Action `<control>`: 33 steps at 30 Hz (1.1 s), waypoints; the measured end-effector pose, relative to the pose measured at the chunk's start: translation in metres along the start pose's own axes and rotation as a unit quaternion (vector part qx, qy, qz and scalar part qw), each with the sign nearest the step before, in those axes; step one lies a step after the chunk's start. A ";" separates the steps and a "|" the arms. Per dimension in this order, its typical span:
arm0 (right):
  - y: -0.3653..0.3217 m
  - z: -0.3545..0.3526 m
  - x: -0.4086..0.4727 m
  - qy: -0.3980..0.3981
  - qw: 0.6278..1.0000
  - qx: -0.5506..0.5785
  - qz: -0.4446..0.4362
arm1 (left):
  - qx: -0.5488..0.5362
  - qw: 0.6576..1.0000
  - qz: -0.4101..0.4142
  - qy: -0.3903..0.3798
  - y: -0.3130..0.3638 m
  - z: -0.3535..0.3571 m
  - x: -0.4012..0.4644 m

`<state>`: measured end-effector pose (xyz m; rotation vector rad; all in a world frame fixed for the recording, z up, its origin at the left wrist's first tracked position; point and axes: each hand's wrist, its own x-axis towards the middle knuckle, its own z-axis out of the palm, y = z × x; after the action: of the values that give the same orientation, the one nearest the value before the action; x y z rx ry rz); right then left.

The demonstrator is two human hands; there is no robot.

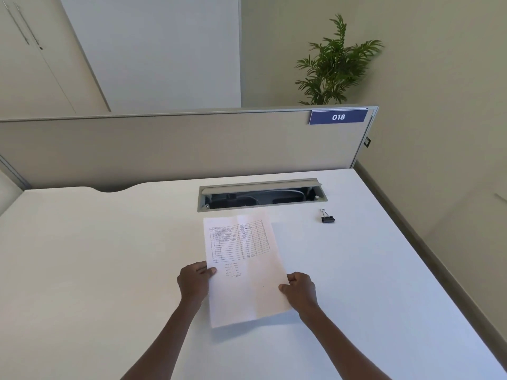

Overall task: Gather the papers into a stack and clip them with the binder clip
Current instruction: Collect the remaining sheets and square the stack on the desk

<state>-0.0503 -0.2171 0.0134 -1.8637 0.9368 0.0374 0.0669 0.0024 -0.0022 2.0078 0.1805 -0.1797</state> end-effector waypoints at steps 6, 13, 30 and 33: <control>0.001 0.003 0.017 -0.011 0.999 -0.045 -0.001 | 0.025 1.000 0.006 0.008 -0.005 0.015 0.006; 0.005 0.008 0.035 0.002 0.998 -0.063 -0.016 | 0.039 0.998 0.021 0.038 -0.013 0.025 0.025; 0.015 0.018 0.035 0.042 0.973 -0.197 -0.112 | 0.176 0.979 0.037 0.097 -0.011 0.041 0.030; 0.012 0.011 0.041 0.041 0.977 -0.178 -0.109 | 0.181 0.975 0.079 0.106 0.006 0.056 0.028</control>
<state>-0.0250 -0.2339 -0.0179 -2.3086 0.8131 -0.0060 0.0925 -0.0493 -0.0267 2.3931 0.1290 0.1139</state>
